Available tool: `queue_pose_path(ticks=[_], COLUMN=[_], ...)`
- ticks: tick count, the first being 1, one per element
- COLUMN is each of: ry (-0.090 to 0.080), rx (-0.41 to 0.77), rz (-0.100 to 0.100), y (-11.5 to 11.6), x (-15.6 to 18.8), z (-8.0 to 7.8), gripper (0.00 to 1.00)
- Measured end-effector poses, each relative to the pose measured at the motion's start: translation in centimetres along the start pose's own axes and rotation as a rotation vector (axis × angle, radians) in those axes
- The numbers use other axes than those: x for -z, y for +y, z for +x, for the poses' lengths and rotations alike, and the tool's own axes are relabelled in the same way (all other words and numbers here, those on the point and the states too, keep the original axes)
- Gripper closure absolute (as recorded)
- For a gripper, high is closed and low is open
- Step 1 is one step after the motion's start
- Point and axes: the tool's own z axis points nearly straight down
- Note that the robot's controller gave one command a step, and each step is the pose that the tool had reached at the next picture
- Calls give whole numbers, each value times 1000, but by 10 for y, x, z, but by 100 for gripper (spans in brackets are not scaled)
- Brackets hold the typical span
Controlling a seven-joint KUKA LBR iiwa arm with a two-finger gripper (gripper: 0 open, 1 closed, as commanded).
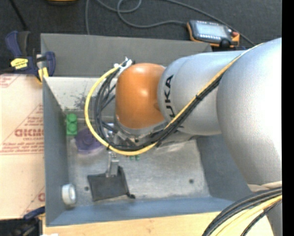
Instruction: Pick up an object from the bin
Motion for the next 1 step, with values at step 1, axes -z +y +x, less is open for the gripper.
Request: queue_pose_path(ticks=[1], ry=[-7], rx=[-4], rz=[-2], y=[-1], x=[5], z=[-1], gripper=[0])
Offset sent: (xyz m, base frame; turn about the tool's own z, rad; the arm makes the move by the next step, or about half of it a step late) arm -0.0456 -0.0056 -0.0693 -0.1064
